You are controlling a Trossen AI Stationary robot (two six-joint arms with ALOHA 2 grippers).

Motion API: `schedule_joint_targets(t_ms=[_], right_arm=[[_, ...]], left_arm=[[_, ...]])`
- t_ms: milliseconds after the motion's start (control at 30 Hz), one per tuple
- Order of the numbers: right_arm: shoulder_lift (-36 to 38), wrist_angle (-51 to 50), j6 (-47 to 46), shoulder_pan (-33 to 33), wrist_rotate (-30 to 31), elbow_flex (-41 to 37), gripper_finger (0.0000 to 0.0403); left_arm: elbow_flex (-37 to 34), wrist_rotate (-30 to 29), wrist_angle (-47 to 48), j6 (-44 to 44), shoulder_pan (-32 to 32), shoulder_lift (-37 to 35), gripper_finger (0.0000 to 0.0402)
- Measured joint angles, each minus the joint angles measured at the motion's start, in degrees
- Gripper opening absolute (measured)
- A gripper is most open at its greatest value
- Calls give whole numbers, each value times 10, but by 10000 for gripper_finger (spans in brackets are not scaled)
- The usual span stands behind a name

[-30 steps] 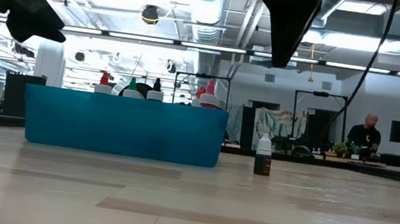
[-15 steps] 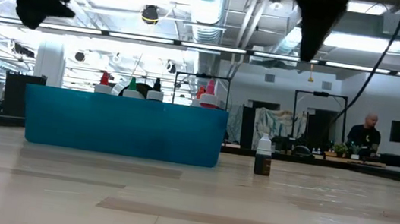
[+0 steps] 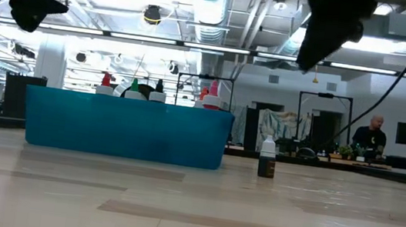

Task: Pick & Place food coloring
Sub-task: Put the small brown food coloring bottle into the bin

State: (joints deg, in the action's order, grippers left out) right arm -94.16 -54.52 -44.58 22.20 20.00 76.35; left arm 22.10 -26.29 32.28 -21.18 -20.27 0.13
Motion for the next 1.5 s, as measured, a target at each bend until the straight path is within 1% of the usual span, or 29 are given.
schedule_joint_targets(t_ms=[133,267,467,600,767,833,967,1233,1300,1367,1433,1500], right_arm=[[1,18,6,-19,-7,-19,65],[1,59,50,-39,-38,-21,81],[1,75,88,-63,-78,-21,136],[1,76,101,-63,-89,-21,179],[-27,92,101,-62,-121,-20,214],[-49,105,104,-61,-139,-20,220],[-87,112,106,-57,-141,-20,224],[-113,126,108,-62,-135,-18,226],[-115,111,113,-62,-129,-21,226],[-127,130,116,-63,-130,-17,226],[-132,114,118,-63,-132,-22,226],[-143,137,121,-64,-128,-18,226]], left_arm=[[-20,-1,-21,-19,0,1,171],[-27,-1,-39,-20,0,1,171],[-27,-1,-35,-19,0,1,171],[-27,-2,-32,-19,0,1,171],[-27,-8,-27,-19,0,1,171],[-27,-10,-26,-19,0,1,171],[-27,-10,-24,-21,0,1,171],[-27,-10,-24,-36,0,1,171],[-27,-9,-24,-37,0,1,171],[-27,-7,-24,-37,0,1,171],[-27,-5,-24,-39,0,1,171],[-27,-5,-22,-39,0,1,171]])
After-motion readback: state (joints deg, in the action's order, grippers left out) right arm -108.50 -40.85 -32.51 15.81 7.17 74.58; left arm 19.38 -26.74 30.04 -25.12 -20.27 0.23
